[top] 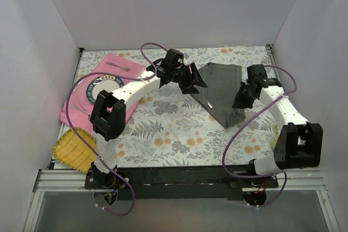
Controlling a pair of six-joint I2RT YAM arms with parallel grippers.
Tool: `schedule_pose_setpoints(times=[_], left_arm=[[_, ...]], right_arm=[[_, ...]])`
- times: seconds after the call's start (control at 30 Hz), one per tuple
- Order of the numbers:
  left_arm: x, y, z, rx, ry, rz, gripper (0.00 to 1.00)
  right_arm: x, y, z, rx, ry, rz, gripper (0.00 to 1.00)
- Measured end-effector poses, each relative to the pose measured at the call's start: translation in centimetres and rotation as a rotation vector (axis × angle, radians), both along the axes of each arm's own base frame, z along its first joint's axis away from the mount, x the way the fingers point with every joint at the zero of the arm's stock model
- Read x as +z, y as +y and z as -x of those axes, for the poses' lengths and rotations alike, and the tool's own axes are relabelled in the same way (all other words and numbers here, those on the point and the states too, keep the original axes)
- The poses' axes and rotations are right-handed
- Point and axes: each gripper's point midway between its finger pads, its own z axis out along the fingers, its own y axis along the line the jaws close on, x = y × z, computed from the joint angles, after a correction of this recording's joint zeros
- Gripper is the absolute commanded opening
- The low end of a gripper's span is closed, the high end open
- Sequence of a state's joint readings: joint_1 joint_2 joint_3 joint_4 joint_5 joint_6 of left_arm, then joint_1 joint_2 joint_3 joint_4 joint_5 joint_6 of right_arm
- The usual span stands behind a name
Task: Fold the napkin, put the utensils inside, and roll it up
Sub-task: Fold the napkin
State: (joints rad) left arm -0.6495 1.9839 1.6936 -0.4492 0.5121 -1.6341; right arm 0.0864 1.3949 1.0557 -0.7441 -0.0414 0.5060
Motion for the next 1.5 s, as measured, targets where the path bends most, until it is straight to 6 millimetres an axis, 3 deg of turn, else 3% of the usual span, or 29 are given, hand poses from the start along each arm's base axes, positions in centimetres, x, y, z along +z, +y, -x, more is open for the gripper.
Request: schedule_pose_setpoints(times=[0.17, 0.33, 0.53, 0.67, 0.83, 1.2, 1.5], left_arm=[[-0.9, 1.3, -0.5, 0.027, 0.025, -0.021, 0.53], [-0.3, 2.2, -0.8, 0.05, 0.018, -0.021, 0.53], [0.7, 3.3, -0.7, 0.069, 0.005, -0.016, 0.53], [0.7, 4.0, -0.6, 0.081, 0.007, -0.019, 0.53], [1.0, 4.5, -1.0, 0.094, 0.003, -0.017, 0.53], [0.7, 4.9, -1.2, 0.103, 0.006, -0.021, 0.53], [0.3, 5.0, -1.0, 0.103, 0.015, -0.027, 0.53]], right_arm=[[-0.1, 3.3, -4.1, 0.027, 0.019, -0.056, 0.01], [-0.4, 5.9, -8.7, 0.027, 0.02, -0.077, 0.01], [-0.5, 8.1, -13.4, 0.027, 0.013, -0.084, 0.01], [-0.4, 9.2, -15.5, 0.044, -0.002, -0.079, 0.01], [0.1, 10.3, -16.9, 0.08, -0.025, -0.075, 0.01], [1.0, 11.0, -17.3, 0.189, -0.069, -0.04, 0.01], [3.3, 11.9, -18.0, 0.263, -0.164, -0.048, 0.01]])
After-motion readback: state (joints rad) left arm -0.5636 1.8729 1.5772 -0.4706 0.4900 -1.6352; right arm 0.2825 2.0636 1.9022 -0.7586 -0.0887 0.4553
